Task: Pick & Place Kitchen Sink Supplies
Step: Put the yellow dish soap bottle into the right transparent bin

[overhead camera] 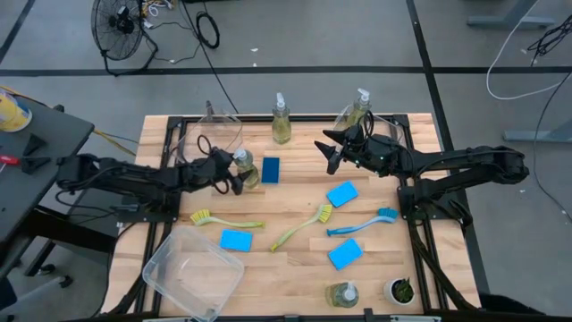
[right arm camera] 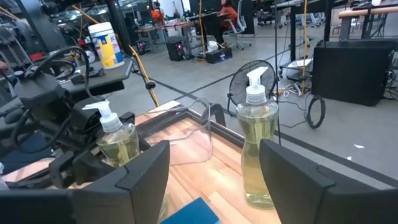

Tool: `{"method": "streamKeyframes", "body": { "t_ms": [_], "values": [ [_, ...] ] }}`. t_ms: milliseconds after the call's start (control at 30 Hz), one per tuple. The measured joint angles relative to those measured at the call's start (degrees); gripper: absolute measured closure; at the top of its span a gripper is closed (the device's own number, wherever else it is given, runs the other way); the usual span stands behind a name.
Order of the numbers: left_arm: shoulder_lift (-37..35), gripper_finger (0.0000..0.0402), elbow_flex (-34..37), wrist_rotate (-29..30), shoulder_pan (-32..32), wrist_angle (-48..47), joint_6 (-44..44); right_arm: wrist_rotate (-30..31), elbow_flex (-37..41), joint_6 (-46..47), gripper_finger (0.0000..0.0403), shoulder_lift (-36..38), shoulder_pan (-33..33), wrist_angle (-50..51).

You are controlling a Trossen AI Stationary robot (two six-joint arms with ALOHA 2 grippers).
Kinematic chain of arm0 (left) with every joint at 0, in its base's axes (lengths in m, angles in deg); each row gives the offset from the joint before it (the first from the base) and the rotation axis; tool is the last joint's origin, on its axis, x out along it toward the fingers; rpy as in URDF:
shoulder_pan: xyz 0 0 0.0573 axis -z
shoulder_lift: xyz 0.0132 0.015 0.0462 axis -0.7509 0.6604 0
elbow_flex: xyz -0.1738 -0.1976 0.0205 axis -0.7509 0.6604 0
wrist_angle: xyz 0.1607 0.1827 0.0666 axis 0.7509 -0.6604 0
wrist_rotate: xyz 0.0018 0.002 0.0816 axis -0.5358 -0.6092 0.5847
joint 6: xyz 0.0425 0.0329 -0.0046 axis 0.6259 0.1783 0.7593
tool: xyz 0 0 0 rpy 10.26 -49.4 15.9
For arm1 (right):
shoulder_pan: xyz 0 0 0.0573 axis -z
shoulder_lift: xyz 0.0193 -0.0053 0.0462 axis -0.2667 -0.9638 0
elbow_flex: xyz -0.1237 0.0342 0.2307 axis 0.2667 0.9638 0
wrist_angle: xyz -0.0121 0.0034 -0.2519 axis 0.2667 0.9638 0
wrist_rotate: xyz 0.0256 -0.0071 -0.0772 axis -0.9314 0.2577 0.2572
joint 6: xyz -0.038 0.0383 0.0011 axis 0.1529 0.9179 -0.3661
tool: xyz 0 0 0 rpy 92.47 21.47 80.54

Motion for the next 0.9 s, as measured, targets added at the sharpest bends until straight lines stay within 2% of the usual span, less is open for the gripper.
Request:
{"method": "streamKeyframes", "body": {
  "t_ms": [133,467,767,900],
  "values": [
    [1.2,0.0072,0.0,0.0,0.0,3.0,0.0,0.0,0.0,0.0,0.0154,0.0,0.0,0.0],
    [1.3,0.0209,-0.6,-1.6,0.0,3.5,0.2,-2.1,0.0,-3.4,0.0154,0.0,0.0,-7.0],
    [1.3,0.0211,-6.0,-3.7,0.0,3.2,3.4,-2.2,0.0,-3.0,0.0154,0.0,0.0,-10.4],
    [1.3,0.0205,-9.4,-6.1,0.0,2.7,3.6,-4.1,-0.1,-2.4,0.0154,0.0,0.0,-12.9]
  ]
}}
